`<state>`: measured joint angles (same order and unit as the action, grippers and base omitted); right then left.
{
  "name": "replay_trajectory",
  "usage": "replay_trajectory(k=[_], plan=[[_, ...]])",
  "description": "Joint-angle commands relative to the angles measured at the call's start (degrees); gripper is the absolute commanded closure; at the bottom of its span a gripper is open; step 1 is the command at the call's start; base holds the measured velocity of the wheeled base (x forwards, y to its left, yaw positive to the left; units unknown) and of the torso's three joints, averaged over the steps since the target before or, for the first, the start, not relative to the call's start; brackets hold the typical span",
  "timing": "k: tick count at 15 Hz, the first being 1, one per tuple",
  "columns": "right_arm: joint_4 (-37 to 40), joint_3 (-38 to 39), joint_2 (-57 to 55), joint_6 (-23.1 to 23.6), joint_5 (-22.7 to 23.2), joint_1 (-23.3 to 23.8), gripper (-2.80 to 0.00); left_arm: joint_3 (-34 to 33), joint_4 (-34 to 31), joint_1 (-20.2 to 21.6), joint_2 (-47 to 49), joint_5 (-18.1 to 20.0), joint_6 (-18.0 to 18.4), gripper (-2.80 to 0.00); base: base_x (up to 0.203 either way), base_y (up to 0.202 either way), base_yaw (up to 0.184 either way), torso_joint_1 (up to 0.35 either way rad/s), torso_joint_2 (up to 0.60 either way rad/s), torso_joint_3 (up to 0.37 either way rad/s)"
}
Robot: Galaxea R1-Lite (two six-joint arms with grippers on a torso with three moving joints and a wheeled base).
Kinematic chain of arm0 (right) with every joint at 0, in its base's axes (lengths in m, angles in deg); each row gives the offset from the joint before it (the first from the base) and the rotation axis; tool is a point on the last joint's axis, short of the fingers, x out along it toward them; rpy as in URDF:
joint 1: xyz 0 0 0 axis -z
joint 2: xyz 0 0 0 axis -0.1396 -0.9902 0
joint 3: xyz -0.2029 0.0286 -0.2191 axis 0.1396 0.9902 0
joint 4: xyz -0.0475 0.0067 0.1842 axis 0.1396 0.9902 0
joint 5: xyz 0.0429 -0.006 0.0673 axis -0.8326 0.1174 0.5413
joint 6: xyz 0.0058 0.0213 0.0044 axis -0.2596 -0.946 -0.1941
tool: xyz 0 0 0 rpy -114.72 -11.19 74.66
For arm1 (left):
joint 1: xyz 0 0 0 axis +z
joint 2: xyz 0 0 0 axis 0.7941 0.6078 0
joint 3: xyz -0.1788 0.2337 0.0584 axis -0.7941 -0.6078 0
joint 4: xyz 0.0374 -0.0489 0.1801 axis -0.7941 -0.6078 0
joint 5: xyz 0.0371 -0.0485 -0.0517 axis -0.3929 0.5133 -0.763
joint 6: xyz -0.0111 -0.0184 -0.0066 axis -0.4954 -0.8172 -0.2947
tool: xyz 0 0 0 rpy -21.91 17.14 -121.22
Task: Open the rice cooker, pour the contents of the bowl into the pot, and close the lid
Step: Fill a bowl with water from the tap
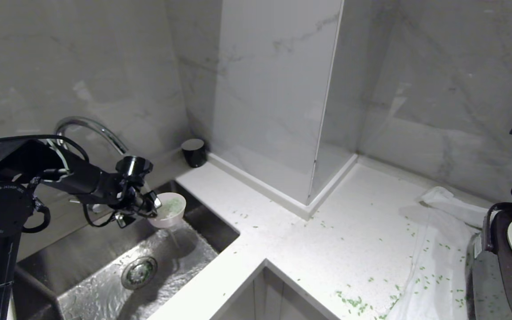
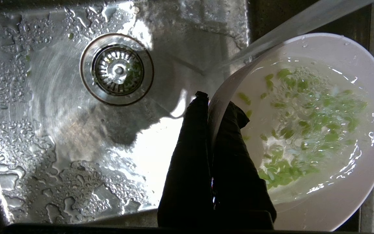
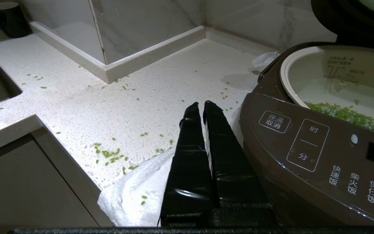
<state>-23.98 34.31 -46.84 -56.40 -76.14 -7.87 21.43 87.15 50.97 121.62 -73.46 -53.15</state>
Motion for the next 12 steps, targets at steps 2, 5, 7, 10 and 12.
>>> replay_trajectory(k=[2, 5, 7, 10, 12], plan=[[0.0, 0.1, -0.1, 0.0, 0.0, 0.0, 0.00, -2.2, -0.1, -1.4, -2.0, 0.1, -0.2, 0.00, 0.000, 0.000, 0.000, 0.000, 0.00, 0.000], [0.0, 0.1, -0.1, 0.0, -0.1, 0.0, 0.00, -3.6, -0.3, -5.5, -5.4, 0.1, -0.2, 0.00, 0.000, 0.000, 0.000, 0.000, 0.00, 0.000], [0.0, 0.1, -0.1, 0.0, 0.0, -0.1, 0.00, -3.9, -0.7, -9.3, -6.6, 0.1, -0.2, 0.00, 0.000, 0.000, 0.000, 0.000, 0.00, 0.000], [0.0, 0.1, -0.1, 0.0, 0.0, 0.0, 0.00, -3.5, -2.6, -16.1, -7.9, 0.0, -0.2, 0.00, 0.000, 0.000, 0.000, 0.000, 0.00, 0.000], [0.0, 0.1, -0.1, 0.0, 0.0, 0.0, 0.00, -1.8, -4.7, -20.6, -7.9, -0.1, -0.1, 0.00, 0.000, 0.000, 0.000, 0.000, 0.00, 0.000]])
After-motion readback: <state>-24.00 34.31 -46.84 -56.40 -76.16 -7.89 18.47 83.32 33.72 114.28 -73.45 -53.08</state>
